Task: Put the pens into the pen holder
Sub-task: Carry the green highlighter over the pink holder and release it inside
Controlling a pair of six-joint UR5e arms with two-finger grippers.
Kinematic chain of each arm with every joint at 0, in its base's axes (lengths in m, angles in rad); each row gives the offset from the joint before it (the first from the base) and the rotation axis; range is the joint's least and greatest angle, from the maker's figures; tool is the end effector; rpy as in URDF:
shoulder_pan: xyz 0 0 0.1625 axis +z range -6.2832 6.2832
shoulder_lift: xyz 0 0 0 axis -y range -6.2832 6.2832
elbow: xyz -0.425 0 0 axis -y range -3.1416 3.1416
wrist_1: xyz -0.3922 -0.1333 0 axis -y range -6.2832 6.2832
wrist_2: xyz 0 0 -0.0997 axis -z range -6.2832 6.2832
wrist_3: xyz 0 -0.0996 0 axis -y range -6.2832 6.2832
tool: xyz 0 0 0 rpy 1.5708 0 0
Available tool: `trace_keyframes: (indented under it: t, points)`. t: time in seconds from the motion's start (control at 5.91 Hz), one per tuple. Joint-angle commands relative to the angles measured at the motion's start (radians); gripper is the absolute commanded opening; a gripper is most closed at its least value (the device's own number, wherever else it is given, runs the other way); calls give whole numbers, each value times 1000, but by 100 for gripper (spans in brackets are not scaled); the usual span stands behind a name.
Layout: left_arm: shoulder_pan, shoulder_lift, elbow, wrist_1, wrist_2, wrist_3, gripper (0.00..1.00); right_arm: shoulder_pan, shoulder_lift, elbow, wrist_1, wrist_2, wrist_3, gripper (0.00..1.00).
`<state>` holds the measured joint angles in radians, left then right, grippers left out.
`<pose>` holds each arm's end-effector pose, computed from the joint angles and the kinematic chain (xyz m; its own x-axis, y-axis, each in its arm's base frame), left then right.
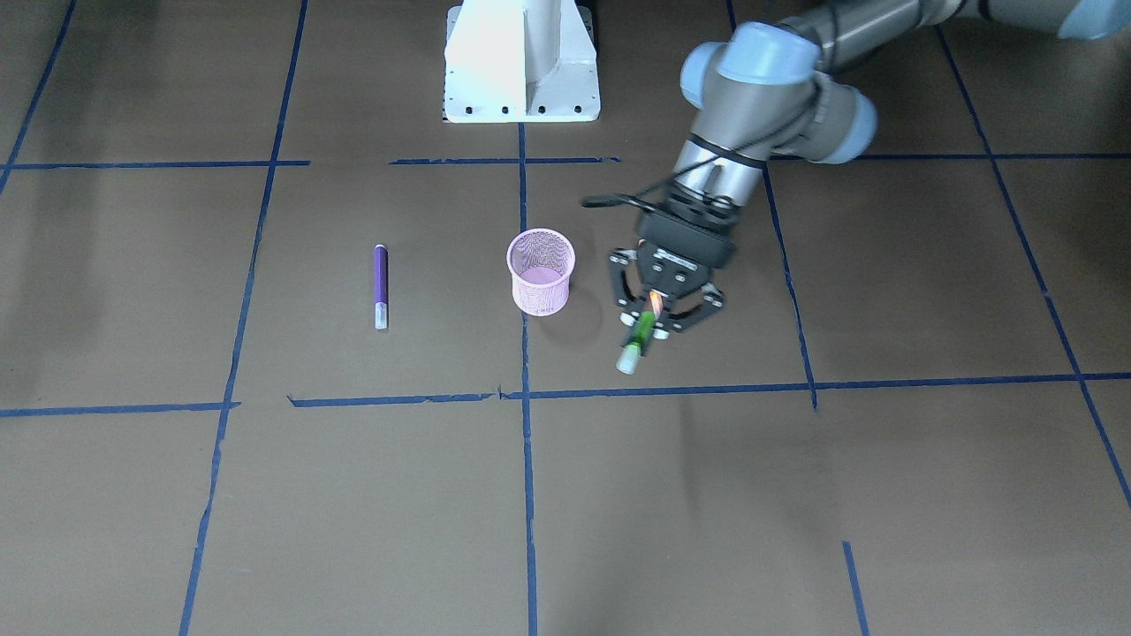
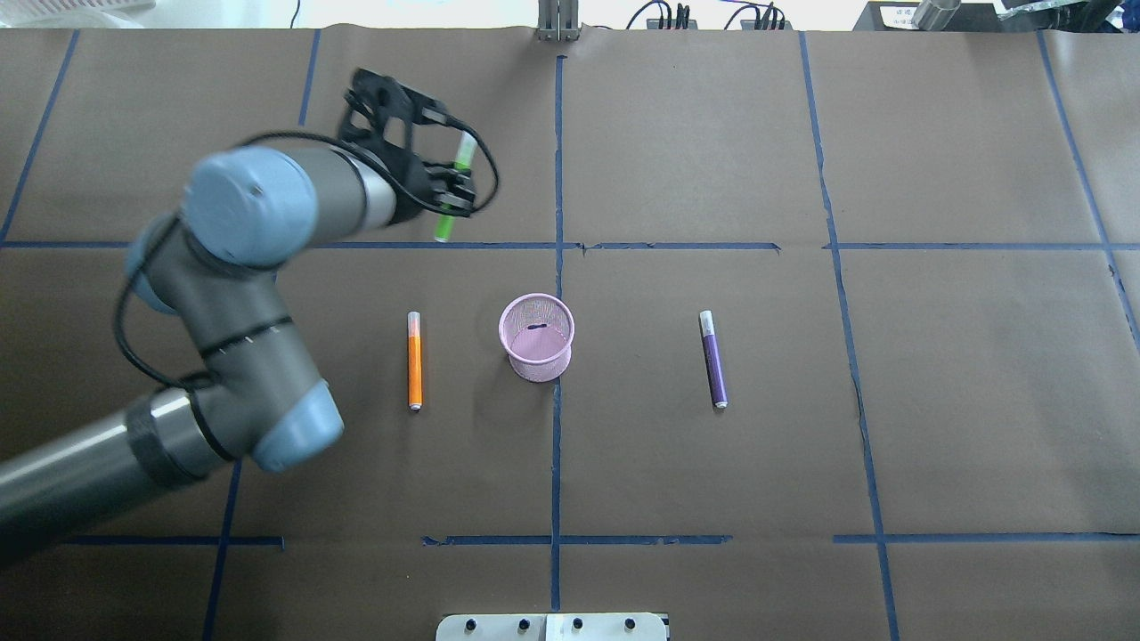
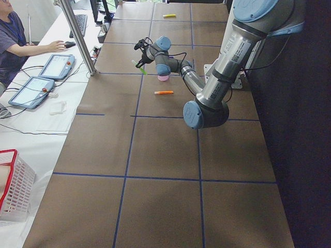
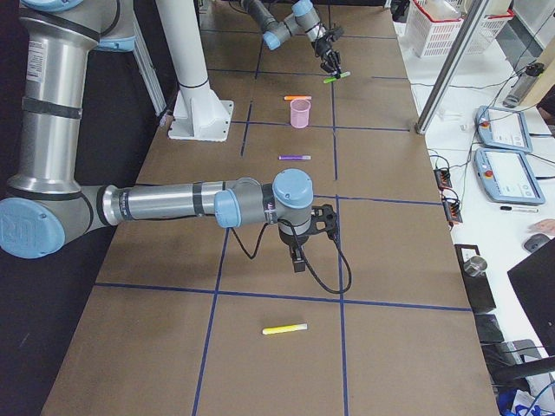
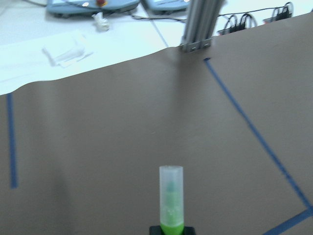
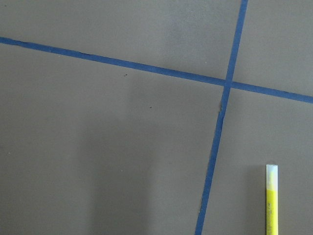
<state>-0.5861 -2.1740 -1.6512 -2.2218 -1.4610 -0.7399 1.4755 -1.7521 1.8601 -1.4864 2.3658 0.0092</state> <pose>0.4740 -0.4878 0.1910 0.6030 0.4808 -0.6366 0.2865 0.6142 0.7353 0.0215 -0.4285 0.5877 0.6849 -0.1935 0.7024 0.0871 0.9789 0.1848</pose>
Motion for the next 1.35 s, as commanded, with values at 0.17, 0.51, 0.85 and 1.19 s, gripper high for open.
trace_keyframes:
  t: [0.17, 0.51, 0.85, 1.19]
  points:
    - [169, -95, 17, -4, 188, -85, 1, 0, 0, -1, 0, 0, 0, 100]
    - [207, -66, 42, -15, 229, -85, 1, 0, 2, -4, 0, 0, 0, 100]
    - [210, -17, 41, -88, 228, -81, 2, 0, 2, -5, 0, 0, 0, 100]
    - [221, -12, 34, -91, 217, -76, 53, 0, 3, -9, 0, -2, -2, 100]
